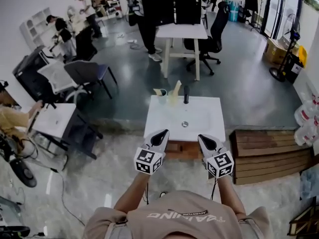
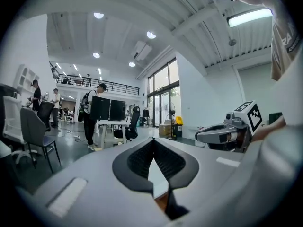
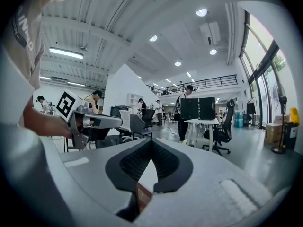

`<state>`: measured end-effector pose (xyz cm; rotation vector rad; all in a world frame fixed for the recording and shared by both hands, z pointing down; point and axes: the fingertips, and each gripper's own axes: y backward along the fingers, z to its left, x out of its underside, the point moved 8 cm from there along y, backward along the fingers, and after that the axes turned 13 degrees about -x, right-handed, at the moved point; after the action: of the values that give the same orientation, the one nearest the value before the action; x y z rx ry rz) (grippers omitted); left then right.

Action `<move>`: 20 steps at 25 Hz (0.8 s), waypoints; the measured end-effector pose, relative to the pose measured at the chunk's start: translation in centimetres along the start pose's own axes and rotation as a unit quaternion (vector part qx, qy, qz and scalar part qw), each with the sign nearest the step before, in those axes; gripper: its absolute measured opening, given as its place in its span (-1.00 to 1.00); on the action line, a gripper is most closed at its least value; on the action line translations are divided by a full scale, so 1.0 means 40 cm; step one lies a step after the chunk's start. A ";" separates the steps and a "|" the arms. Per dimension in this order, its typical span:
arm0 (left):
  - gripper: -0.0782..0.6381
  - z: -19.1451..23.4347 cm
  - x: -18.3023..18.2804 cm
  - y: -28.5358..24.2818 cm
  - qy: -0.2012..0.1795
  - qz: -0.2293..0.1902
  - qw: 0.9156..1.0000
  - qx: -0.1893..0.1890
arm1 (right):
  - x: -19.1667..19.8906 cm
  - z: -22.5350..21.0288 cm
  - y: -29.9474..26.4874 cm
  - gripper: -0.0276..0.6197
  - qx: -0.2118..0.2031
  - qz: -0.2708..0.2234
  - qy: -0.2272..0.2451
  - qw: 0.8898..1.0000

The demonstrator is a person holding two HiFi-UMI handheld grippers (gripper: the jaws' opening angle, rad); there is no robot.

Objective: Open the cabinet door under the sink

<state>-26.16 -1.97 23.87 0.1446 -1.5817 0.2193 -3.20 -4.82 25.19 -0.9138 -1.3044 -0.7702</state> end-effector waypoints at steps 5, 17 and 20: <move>-0.73 0.023 -0.006 0.037 -0.016 -0.015 0.999 -0.025 | -0.027 0.014 0.002 -0.91 0.020 -0.011 0.019 1.000; -0.73 0.031 0.053 0.078 0.005 0.015 0.999 -0.027 | 0.026 0.041 0.018 -0.91 0.039 0.021 0.004 0.999; -0.73 0.044 0.056 0.096 -0.004 0.022 0.999 -0.033 | 0.041 0.053 0.027 -0.91 0.040 0.024 -0.001 0.999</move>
<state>-28.79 1.48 25.88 0.0592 -1.6001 0.2007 -2.99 -2.40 26.74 -0.8781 -1.3022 -0.6756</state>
